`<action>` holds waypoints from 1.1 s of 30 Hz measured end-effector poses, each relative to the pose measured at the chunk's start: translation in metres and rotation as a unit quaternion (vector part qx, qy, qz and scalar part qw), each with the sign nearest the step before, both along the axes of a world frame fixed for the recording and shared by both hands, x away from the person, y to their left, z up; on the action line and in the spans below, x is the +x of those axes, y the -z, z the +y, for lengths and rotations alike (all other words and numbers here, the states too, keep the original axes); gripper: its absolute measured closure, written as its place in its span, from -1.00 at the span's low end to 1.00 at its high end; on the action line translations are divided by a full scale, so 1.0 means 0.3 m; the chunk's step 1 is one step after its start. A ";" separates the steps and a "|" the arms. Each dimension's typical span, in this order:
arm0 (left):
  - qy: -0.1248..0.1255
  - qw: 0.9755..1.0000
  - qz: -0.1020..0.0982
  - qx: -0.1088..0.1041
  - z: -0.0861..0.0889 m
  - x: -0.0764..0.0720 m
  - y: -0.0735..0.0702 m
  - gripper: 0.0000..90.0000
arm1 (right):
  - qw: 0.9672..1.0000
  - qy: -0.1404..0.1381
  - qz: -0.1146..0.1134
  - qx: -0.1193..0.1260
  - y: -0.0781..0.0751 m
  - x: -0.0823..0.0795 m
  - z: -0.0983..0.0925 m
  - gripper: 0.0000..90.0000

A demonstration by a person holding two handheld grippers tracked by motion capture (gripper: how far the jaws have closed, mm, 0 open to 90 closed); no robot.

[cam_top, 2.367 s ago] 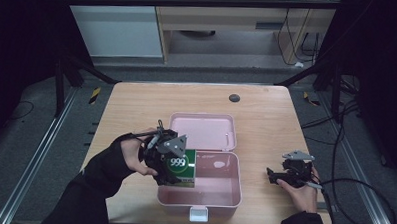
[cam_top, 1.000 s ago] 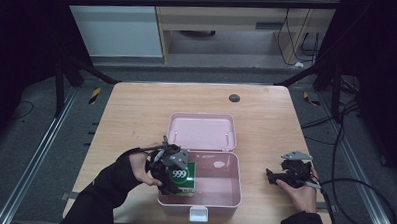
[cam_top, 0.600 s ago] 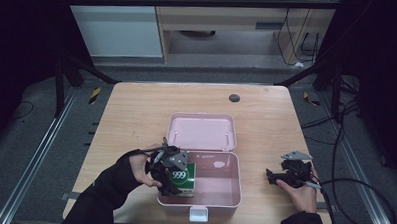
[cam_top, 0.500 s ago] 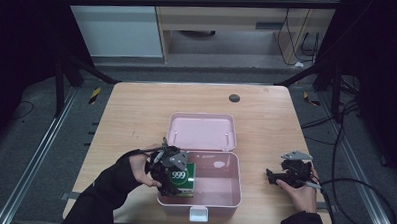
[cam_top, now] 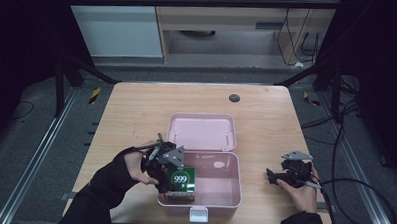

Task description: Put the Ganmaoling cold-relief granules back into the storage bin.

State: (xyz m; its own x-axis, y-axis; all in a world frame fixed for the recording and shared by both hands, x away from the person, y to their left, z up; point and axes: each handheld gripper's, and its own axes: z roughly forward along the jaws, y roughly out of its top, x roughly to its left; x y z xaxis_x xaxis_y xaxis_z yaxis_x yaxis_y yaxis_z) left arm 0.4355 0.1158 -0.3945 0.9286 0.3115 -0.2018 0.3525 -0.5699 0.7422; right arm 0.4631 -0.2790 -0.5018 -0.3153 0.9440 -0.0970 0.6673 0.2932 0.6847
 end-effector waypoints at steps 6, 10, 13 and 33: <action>-0.019 0.999 -0.009 -0.046 0.025 -0.002 -0.065 -0.58 | 1.000 0.001 -0.001 0.001 -0.004 -0.001 -0.002 -0.99; -0.032 0.997 -0.019 -0.066 0.056 -0.003 -0.110 -0.52 | 1.000 0.001 -0.002 0.001 -0.004 -0.001 -0.004 -0.98; -0.052 0.994 -0.018 -0.092 0.072 -0.013 -0.129 -0.47 | 1.000 0.002 -0.002 0.002 -0.005 -0.002 -0.004 -0.98; -0.168 0.973 -0.025 -0.159 0.306 -0.030 -0.081 -0.36 | 1.000 0.009 -0.012 0.006 -0.014 -0.008 -0.008 -0.97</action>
State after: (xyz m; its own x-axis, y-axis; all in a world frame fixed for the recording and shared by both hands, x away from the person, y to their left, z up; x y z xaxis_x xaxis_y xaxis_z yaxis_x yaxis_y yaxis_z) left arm 0.4266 0.2075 -0.3702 0.7966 0.5272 -0.2958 0.4385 -0.1671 0.8830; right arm 0.4609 -0.2813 -0.4977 -0.2954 0.9509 -0.0928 0.6558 0.2724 0.7041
